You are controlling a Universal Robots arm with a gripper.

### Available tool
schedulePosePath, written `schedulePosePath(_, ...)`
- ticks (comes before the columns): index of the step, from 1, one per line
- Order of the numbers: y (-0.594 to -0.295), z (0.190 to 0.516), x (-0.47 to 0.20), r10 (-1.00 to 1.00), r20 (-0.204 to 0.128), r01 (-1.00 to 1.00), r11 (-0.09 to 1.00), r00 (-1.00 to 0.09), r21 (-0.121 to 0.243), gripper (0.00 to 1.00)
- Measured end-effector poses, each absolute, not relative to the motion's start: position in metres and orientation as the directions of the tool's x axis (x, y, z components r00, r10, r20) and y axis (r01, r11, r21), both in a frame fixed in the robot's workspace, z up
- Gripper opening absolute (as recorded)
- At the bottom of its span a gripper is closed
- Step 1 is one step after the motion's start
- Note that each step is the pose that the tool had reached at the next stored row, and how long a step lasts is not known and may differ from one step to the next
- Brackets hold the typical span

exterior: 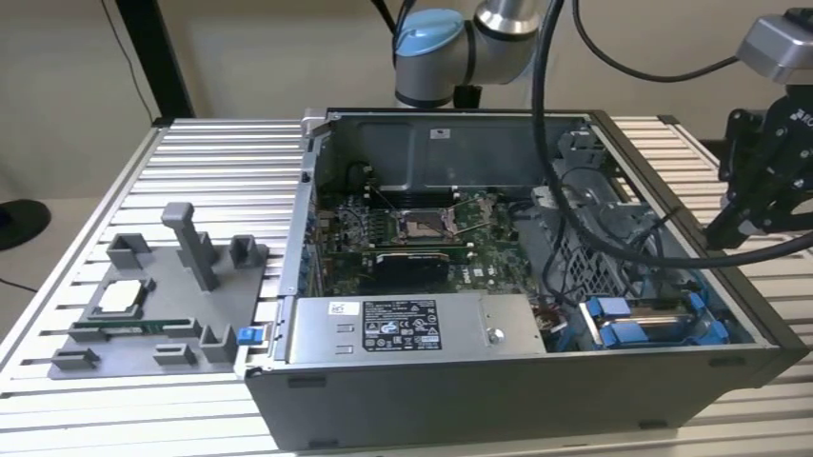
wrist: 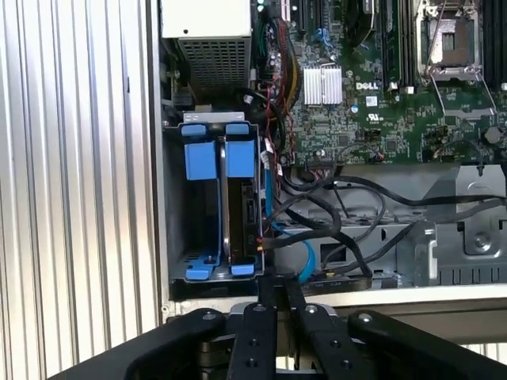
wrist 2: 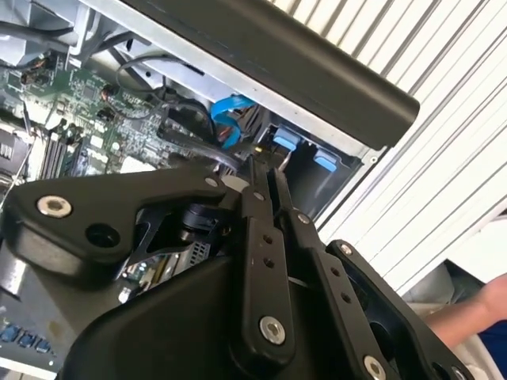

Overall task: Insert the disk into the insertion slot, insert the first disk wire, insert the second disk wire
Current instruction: 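Insert the second disk wire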

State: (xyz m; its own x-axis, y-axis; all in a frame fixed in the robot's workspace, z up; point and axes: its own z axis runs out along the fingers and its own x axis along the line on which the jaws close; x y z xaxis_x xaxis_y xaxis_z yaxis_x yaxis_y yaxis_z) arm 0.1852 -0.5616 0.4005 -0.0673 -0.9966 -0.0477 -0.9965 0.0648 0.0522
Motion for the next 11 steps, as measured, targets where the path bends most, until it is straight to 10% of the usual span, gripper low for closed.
schedulePosePath(11,-0.565,0.401,0.146,-0.996,-0.053,-0.998,0.065,-0.065,0.008,0.0)
